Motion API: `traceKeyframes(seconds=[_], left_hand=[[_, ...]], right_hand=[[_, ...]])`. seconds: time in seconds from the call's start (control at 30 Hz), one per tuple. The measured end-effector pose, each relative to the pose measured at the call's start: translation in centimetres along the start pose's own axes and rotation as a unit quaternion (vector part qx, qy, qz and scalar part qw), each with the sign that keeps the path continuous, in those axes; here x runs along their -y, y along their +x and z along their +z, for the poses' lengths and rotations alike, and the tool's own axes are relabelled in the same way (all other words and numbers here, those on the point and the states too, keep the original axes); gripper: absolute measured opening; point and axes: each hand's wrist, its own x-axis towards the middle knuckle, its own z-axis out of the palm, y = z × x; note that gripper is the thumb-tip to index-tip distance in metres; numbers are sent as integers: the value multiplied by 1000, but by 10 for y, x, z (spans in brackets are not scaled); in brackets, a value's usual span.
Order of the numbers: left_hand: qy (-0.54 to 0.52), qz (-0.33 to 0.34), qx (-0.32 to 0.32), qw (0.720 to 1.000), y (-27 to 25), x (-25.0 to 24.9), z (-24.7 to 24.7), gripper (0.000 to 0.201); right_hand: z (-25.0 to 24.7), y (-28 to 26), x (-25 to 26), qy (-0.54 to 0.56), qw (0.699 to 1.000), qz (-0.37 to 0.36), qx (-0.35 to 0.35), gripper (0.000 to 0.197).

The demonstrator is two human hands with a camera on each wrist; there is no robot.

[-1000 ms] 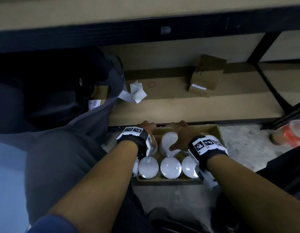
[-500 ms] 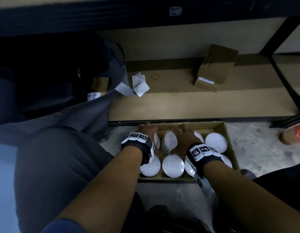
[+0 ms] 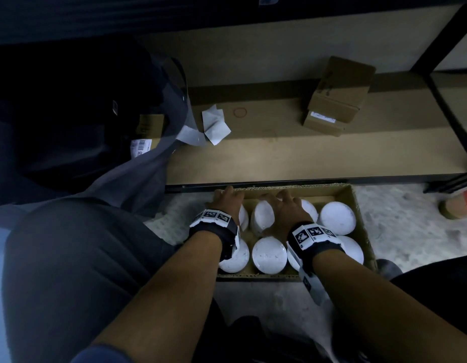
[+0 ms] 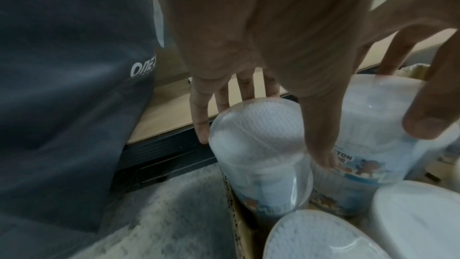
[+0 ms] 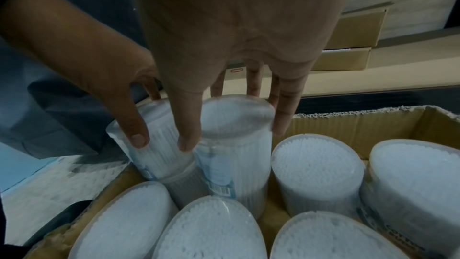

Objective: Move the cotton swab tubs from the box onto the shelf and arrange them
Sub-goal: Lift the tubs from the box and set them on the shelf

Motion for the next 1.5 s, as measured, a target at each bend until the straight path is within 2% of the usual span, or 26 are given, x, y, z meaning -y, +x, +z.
traceKeyframes(seconds=[0.17,0.37,0.77,0.97,1.07,1.27,1.5], left_hand=[[2,1,-2,1000,-1,0,0,72],[-1,11,-17,1000,-8,-1,-3,81],[10,33,-49,998,-40,-21,-51,78],[33,41,-79,995,-70,-27,-86,66],[55,61,-98,992,-84,-27,-107,58],[76,111,-134,982,-117,-31,-143,85],[86,148,-168,971,-159,-39,-175,80]], right_hand=[[-3,0,1,-4,1000,-2,5,91],[-11,-7,6,-15,1000,-7,2,91],[-53,-39,22,-56,997,-31,-35,89],[-90,-70,27,-44,996,-49,-52,83],[-109,-87,30,-42,995,-66,-69,86],[-147,-123,37,-40,988,-98,-110,93],[-182,-160,42,-45,979,-147,-135,84]])
